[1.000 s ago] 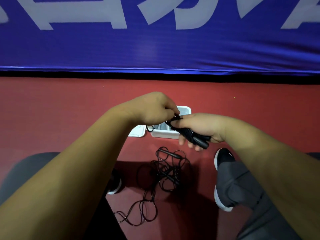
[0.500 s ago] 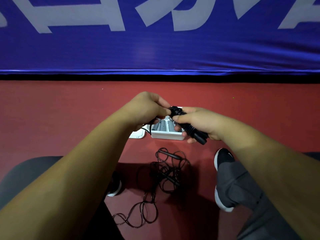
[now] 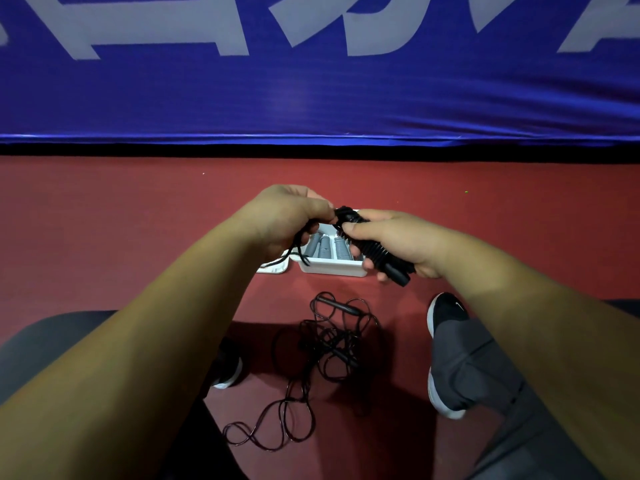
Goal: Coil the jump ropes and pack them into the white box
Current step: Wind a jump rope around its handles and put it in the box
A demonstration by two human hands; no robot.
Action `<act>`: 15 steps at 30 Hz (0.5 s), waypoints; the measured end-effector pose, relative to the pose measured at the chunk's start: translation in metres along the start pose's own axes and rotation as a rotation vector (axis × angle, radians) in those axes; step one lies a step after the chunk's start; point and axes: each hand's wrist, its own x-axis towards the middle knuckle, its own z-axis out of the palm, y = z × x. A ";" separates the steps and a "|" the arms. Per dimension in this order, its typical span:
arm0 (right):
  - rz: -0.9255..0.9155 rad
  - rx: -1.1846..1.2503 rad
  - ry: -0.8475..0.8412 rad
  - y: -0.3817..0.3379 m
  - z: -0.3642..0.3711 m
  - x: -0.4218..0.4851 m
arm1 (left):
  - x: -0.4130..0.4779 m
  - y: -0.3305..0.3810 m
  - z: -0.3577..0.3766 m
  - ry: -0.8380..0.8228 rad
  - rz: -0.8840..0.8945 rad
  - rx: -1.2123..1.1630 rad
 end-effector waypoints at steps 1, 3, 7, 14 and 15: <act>0.010 0.038 -0.008 0.001 0.001 0.000 | 0.000 -0.001 -0.001 0.000 -0.013 -0.003; 0.025 0.106 -0.015 0.002 0.002 0.000 | 0.001 -0.002 -0.002 -0.037 -0.037 0.022; 0.036 0.188 -0.047 0.003 0.002 0.000 | 0.000 -0.003 -0.005 -0.144 -0.079 0.155; 0.008 0.273 -0.161 0.002 0.004 -0.003 | 0.001 -0.007 -0.011 -0.193 -0.010 0.285; 0.008 0.287 -0.161 0.002 0.005 -0.003 | 0.001 -0.008 -0.012 -0.191 0.004 0.297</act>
